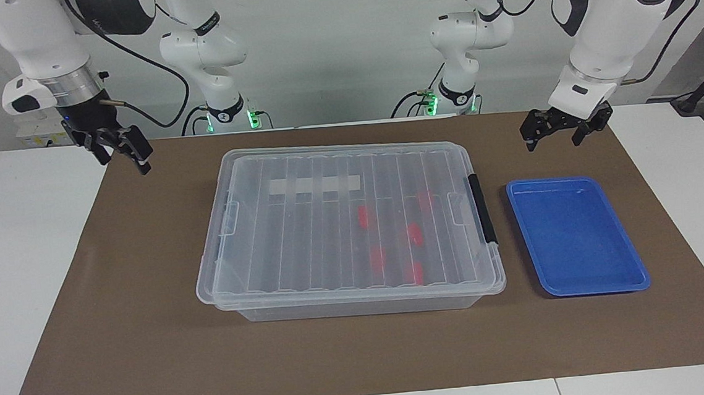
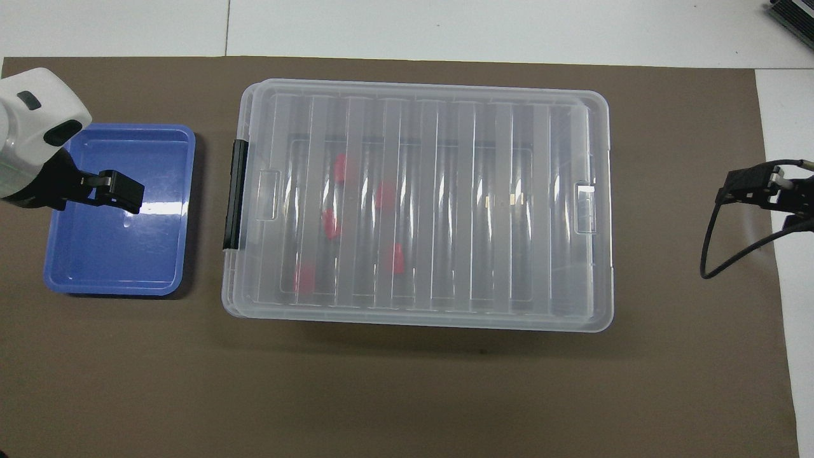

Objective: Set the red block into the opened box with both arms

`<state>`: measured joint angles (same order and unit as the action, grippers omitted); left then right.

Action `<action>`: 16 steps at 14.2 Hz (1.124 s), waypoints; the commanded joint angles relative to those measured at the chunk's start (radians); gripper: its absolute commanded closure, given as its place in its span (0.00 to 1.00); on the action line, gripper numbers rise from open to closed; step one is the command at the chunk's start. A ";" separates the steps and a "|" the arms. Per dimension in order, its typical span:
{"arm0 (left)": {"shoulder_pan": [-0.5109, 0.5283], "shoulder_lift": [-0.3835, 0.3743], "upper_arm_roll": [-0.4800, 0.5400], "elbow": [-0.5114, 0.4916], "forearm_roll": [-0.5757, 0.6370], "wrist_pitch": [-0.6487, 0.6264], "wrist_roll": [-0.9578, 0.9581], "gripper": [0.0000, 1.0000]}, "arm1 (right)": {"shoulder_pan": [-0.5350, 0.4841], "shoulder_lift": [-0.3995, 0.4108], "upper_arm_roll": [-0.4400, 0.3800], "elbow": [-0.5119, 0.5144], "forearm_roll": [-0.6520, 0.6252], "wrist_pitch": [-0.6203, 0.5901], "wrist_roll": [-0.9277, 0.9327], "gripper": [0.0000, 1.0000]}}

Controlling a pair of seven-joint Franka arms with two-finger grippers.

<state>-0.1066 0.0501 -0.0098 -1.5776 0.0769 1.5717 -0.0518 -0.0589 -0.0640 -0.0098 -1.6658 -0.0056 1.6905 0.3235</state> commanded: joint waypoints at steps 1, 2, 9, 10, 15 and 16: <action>0.013 -0.021 -0.009 -0.002 -0.016 -0.021 -0.011 0.00 | -0.004 0.064 0.007 0.096 -0.022 -0.058 -0.090 0.00; 0.019 -0.019 -0.018 0.001 -0.016 -0.022 -0.014 0.00 | -0.001 0.072 0.007 0.107 -0.034 -0.055 -0.105 0.00; 0.038 -0.035 -0.018 -0.002 -0.031 -0.015 -0.013 0.00 | 0.010 0.047 0.010 0.071 -0.014 -0.112 -0.073 0.00; 0.039 -0.035 -0.018 -0.002 -0.031 -0.013 -0.013 0.00 | 0.010 0.046 0.010 0.064 -0.014 -0.112 -0.078 0.00; 0.033 -0.038 -0.018 -0.010 -0.031 -0.012 0.000 0.00 | 0.011 0.043 0.011 0.060 -0.004 -0.127 -0.107 0.00; 0.036 -0.038 -0.016 -0.010 -0.031 -0.012 0.000 0.00 | 0.011 0.041 0.010 0.060 -0.004 -0.138 -0.150 0.00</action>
<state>-0.0833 0.0275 -0.0212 -1.5775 0.0650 1.5665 -0.0572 -0.0446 -0.0101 -0.0017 -1.5974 -0.0184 1.5764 0.2307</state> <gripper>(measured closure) 0.000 0.000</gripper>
